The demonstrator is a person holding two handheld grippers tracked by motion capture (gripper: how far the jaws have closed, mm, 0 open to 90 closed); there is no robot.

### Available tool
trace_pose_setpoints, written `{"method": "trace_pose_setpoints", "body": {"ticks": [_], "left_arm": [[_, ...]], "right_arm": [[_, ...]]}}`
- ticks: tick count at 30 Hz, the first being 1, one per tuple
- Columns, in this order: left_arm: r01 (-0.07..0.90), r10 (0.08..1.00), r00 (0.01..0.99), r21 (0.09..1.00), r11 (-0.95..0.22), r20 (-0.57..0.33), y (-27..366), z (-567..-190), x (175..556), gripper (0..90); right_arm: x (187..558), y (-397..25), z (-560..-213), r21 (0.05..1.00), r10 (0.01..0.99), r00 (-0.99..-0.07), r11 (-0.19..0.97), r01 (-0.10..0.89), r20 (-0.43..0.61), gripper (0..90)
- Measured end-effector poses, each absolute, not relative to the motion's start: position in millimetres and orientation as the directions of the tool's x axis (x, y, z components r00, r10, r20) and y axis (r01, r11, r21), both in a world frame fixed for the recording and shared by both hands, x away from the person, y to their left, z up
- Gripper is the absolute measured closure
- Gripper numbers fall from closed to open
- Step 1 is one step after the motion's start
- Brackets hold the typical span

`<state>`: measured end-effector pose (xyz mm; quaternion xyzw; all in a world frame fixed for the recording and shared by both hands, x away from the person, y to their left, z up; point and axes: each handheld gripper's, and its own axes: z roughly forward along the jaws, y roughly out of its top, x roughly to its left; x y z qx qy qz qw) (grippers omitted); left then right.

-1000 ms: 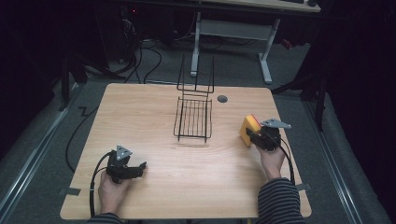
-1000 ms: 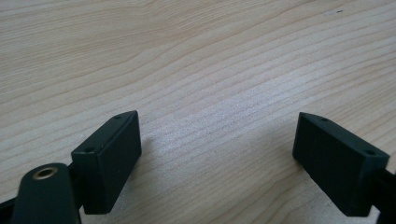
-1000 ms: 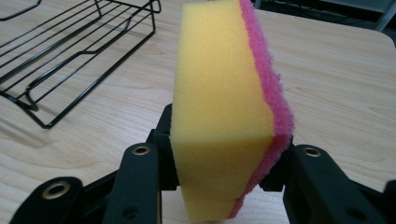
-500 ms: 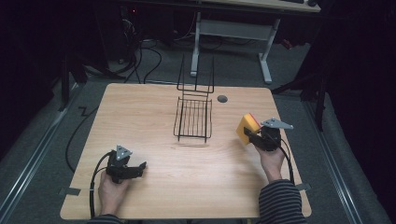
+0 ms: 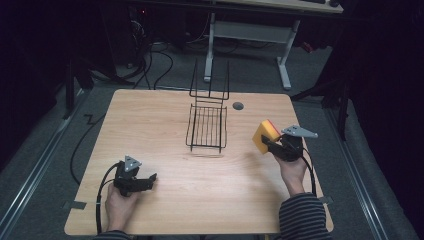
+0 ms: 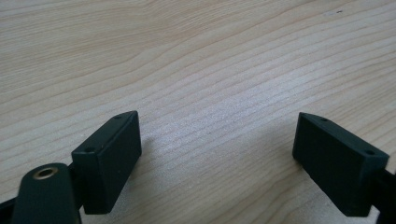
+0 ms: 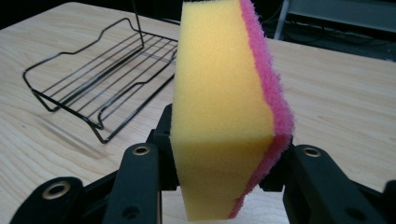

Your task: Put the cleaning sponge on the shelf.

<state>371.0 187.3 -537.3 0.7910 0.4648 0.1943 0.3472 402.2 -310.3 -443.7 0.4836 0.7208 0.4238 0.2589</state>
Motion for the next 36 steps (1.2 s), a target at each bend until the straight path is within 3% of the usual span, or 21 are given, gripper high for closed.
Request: {"method": "trace_pose_setpoints", "body": {"ticks": [36], "left_arm": [[0.601, 0.871, 0.492, 0.730, -0.326, -0.016, 187, -537, 371, 16.0]], "right_arm": [[400, -271, -413, 0.885, 0.846, -0.530, 0.204, 0.420, 0.056, 60.7]]}}
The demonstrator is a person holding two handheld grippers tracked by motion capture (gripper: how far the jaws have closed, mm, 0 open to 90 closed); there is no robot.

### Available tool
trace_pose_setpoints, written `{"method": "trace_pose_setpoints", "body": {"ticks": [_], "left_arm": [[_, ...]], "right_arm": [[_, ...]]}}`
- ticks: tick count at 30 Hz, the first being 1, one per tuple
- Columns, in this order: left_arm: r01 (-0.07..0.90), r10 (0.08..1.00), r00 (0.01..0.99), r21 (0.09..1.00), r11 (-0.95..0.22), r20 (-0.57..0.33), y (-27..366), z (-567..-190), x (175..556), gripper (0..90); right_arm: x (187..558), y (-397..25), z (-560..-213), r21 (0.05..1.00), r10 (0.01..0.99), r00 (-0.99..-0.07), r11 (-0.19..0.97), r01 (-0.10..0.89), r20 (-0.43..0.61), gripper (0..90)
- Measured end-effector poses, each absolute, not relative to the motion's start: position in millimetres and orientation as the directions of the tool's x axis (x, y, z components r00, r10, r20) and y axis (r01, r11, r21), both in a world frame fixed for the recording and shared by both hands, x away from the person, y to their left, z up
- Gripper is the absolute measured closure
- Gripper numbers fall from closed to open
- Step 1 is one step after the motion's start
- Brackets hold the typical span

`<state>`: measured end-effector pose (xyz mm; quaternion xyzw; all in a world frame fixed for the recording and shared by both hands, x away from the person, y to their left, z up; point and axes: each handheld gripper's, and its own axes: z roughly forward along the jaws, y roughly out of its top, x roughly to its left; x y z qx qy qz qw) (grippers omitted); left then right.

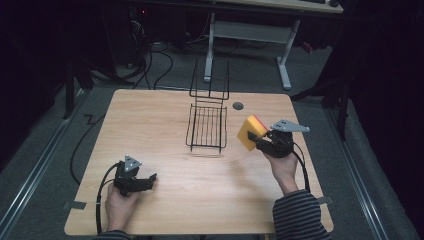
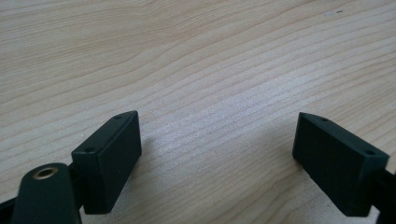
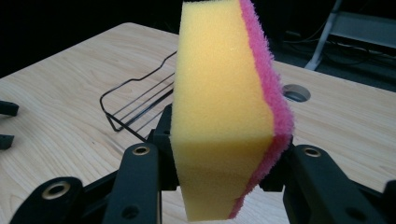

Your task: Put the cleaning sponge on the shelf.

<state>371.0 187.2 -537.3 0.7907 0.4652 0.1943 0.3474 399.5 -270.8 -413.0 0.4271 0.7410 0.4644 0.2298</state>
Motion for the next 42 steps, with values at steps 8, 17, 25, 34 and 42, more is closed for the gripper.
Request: {"method": "trace_pose_setpoints", "body": {"ticks": [8, 17, 25, 34, 42], "left_arm": [[0.601, 0.871, 0.491, 0.730, -0.326, -0.015, 187, -537, 371, 16.0], [0.601, 0.871, 0.491, 0.730, -0.325, -0.016, 187, -537, 371, 16.1], [0.601, 0.871, 0.491, 0.730, -0.325, -0.016, 187, -537, 371, 16.1], [0.603, 0.873, 0.488, 0.729, -0.323, -0.017, 188, -537, 371, 16.1], [0.603, 0.873, 0.488, 0.729, -0.323, -0.017, 188, -537, 371, 16.1]], "right_arm": [[404, -257, -409, 0.889, 0.830, -0.556, 0.217, 0.404, 0.050, 60.7], [408, -240, -403, 0.891, 0.812, -0.583, 0.244, 0.383, 0.028, 60.7], [414, -226, -402, 0.890, 0.803, -0.596, 0.259, 0.375, 0.017, 60.7], [424, -213, -404, 0.886, 0.801, -0.599, 0.276, 0.374, 0.003, 60.6], [431, -204, -405, 0.885, 0.797, -0.604, 0.286, 0.368, -0.006, 60.6]]}}
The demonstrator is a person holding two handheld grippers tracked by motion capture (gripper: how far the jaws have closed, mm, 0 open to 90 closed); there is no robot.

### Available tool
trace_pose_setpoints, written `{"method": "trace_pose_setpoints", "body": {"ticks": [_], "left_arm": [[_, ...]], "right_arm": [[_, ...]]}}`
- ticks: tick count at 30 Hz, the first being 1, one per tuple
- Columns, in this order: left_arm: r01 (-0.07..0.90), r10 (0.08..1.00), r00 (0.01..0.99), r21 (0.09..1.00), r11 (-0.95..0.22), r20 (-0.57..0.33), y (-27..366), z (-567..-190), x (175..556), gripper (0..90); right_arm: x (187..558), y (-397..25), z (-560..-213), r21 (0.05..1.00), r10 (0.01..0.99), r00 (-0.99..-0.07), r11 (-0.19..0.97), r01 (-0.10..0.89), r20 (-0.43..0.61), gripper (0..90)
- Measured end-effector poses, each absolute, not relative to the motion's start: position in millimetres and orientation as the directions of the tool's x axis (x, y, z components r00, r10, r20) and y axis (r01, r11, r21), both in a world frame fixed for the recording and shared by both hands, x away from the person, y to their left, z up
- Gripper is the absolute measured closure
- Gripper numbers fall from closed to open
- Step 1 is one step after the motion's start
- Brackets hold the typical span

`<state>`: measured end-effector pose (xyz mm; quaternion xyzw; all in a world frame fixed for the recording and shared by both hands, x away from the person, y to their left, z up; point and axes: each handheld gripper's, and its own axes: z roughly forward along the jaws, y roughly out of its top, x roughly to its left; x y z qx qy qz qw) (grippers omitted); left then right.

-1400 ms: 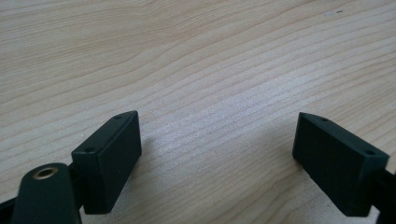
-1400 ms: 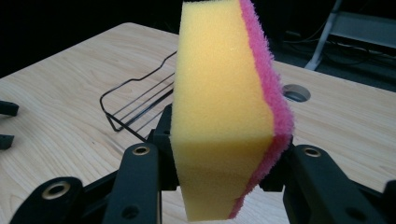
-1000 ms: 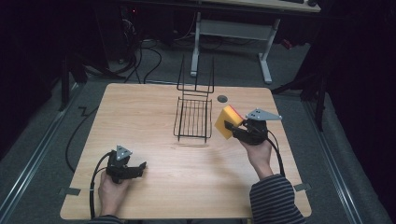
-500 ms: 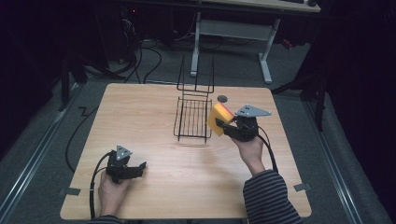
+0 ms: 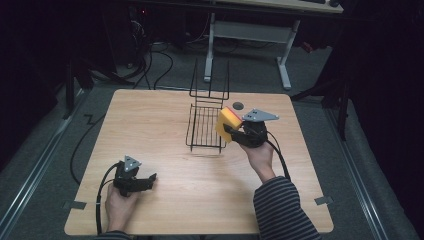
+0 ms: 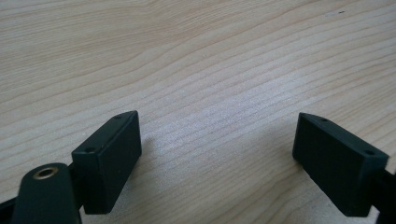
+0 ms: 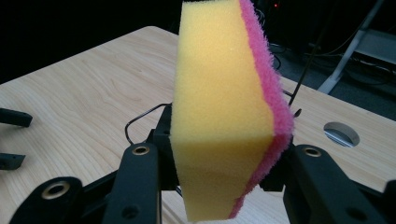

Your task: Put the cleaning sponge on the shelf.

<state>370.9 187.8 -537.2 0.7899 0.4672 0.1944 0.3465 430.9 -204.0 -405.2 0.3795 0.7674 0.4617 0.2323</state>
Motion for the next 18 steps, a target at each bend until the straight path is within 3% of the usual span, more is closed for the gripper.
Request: {"method": "trace_pose_setpoints", "body": {"ticks": [18], "left_arm": [[0.603, 0.873, 0.488, 0.729, -0.324, -0.016, 188, -537, 371, 16.1]], "right_arm": [[452, -177, -421, 0.863, 0.776, -0.630, 0.336, 0.378, -0.026, 60.5]]}}
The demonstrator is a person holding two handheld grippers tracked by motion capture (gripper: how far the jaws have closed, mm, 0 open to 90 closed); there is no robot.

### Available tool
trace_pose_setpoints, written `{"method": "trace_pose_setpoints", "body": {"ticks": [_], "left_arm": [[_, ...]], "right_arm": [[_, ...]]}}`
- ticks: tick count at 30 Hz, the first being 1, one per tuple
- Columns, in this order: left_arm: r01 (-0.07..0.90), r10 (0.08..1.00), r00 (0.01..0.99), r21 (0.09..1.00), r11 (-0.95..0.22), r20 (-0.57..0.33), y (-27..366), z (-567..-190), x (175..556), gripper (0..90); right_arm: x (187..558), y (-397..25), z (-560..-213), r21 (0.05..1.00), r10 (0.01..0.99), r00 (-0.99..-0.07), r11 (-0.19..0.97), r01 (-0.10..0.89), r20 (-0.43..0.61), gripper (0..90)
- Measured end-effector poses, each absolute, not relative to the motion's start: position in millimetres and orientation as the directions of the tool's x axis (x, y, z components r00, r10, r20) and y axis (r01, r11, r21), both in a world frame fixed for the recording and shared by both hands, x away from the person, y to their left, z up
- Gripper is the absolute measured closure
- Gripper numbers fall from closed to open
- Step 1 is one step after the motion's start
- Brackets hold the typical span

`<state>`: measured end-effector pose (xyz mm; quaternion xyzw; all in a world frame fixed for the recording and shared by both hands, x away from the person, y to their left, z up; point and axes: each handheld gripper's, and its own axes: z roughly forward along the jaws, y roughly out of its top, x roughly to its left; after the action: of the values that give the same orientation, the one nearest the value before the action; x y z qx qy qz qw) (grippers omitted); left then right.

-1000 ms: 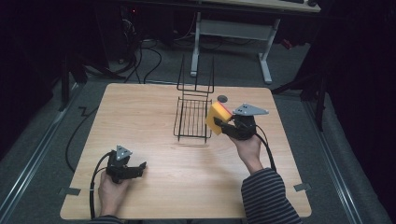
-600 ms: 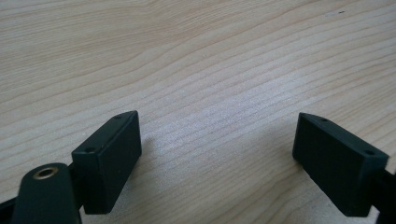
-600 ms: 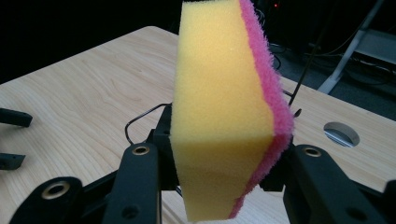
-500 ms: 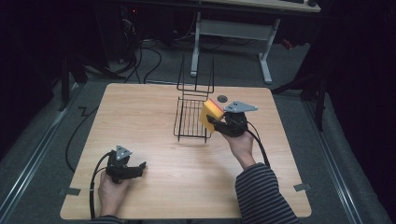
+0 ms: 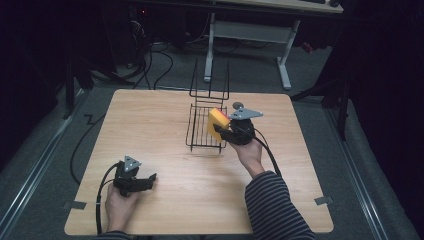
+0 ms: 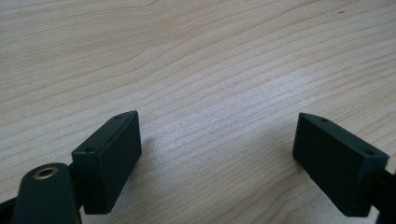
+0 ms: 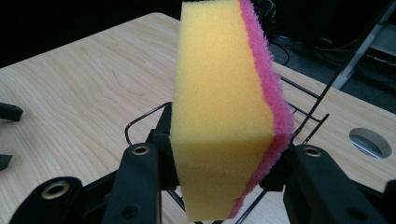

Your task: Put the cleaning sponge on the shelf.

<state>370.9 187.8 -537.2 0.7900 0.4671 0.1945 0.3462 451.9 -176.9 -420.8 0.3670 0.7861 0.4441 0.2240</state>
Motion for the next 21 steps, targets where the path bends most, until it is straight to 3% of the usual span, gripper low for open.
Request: {"method": "trace_pose_setpoints", "body": {"ticks": [21], "left_arm": [[0.603, 0.873, 0.488, 0.729, -0.323, -0.017, 188, -537, 371, 16.1]], "right_arm": [[477, -149, -447, 0.828, 0.769, -0.639, 0.370, 0.422, -0.018, 60.4]]}}
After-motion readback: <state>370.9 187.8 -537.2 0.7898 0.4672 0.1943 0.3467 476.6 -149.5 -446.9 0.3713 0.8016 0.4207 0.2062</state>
